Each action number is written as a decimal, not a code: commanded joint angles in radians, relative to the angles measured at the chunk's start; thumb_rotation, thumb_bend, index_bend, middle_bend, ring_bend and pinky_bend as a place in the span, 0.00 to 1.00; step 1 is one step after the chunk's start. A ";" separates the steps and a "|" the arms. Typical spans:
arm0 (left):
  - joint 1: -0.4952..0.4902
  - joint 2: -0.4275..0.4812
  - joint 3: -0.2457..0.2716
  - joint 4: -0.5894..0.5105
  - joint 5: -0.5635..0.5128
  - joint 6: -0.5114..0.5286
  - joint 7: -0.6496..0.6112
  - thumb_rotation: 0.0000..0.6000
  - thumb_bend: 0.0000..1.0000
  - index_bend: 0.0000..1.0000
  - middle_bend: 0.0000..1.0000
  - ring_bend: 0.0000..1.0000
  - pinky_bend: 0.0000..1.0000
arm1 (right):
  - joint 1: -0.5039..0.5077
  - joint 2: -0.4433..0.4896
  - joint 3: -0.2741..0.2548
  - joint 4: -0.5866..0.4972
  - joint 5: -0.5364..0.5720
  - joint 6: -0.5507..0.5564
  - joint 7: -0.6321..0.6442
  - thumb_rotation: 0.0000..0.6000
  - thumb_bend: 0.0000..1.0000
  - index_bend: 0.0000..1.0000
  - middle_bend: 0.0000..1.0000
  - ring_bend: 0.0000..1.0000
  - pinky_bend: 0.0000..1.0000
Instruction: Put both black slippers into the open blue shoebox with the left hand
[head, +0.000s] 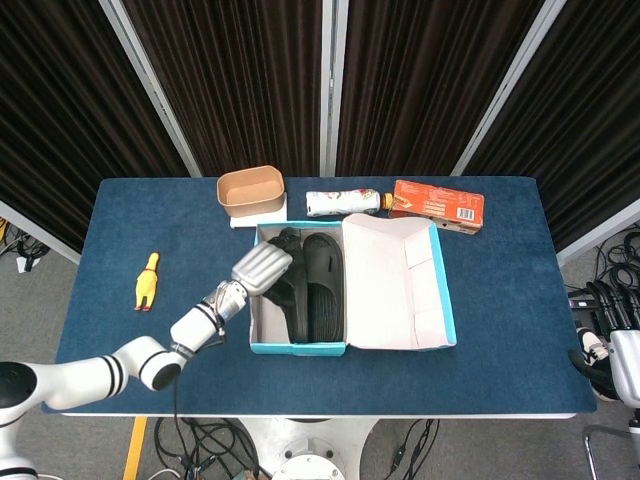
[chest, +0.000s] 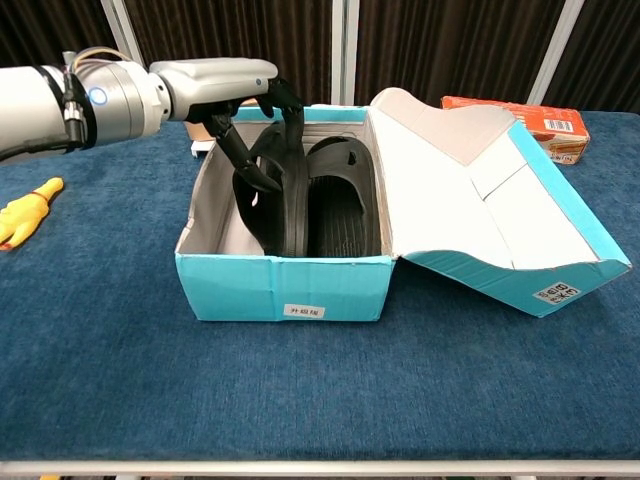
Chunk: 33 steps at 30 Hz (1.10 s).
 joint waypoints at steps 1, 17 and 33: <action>0.000 -0.008 0.007 0.004 -0.002 0.004 0.011 0.85 0.00 0.44 0.35 0.09 0.21 | -0.001 0.000 0.000 -0.001 0.000 0.001 -0.001 1.00 0.10 0.06 0.06 0.00 0.06; 0.005 -0.016 0.036 -0.007 -0.052 0.007 0.115 0.86 0.00 0.42 0.33 0.09 0.21 | -0.005 0.002 -0.002 -0.008 -0.003 0.007 -0.008 1.00 0.10 0.06 0.06 0.00 0.06; 0.244 0.192 -0.013 -0.133 -0.003 0.338 -0.112 1.00 0.00 0.39 0.31 0.09 0.22 | -0.022 -0.008 -0.011 0.075 0.000 0.005 0.135 1.00 0.10 0.06 0.07 0.00 0.06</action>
